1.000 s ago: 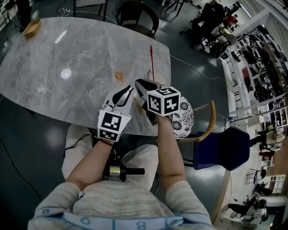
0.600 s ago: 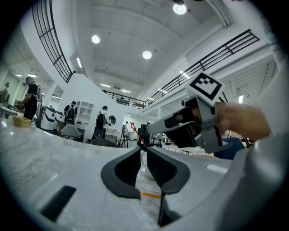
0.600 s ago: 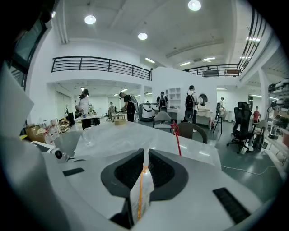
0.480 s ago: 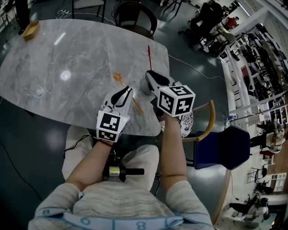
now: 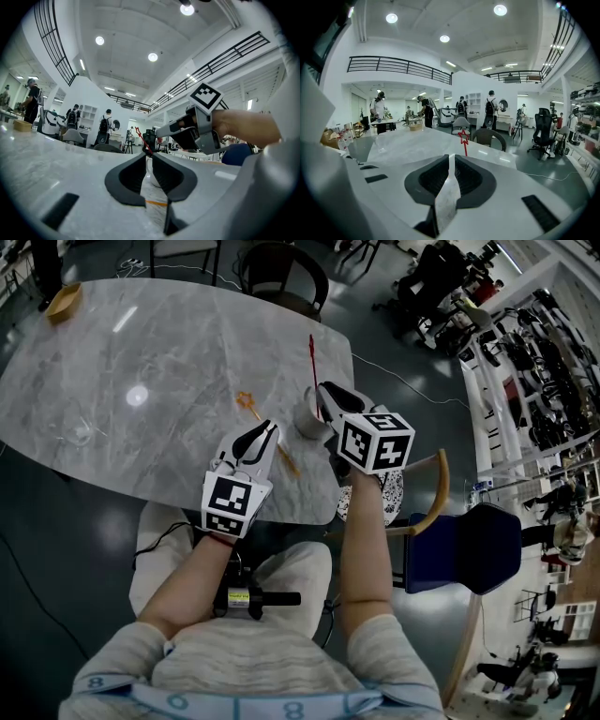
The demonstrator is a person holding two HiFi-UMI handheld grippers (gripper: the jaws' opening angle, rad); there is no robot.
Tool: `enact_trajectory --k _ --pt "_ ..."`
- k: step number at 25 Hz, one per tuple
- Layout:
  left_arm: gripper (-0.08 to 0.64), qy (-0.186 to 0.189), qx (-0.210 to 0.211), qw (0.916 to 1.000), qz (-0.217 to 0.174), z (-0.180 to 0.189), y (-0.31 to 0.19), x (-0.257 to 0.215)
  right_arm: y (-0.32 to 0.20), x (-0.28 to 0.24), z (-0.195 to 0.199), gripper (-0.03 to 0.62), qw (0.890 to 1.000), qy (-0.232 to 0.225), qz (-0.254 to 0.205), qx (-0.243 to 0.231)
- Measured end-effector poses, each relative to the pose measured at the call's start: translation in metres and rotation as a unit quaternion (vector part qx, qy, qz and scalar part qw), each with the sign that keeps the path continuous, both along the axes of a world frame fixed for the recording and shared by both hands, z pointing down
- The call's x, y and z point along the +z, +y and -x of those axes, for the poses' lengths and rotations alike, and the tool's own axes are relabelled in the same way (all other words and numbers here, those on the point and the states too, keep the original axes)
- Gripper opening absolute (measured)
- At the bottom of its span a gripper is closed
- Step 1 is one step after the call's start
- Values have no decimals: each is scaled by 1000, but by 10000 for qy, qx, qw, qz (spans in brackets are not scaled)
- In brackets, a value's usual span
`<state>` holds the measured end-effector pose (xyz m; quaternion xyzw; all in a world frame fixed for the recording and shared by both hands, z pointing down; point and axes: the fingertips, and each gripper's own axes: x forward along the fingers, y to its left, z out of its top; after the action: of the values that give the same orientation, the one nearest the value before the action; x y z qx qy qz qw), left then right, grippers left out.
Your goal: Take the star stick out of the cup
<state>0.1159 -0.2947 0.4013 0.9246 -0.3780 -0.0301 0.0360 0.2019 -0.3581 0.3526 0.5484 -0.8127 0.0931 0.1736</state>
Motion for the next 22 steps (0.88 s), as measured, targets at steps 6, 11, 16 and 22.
enact_trajectory --k 6,11,16,22 --pt "37 11 4 10000 -4 0 -1 1 -11 15 -11 15 9997 117 204 49" --pt "37 16 4 10000 -18 -1 -1 0 -18 23 -15 19 9992 199 344 7" --pt "37 14 2 10000 -16 -1 -2 -1 -25 32 -13 71 9981 319 524 -29" --pt "37 43 -10 10000 -12 -1 -3 0 -32 38 -14 74 9968 524 597 -11"
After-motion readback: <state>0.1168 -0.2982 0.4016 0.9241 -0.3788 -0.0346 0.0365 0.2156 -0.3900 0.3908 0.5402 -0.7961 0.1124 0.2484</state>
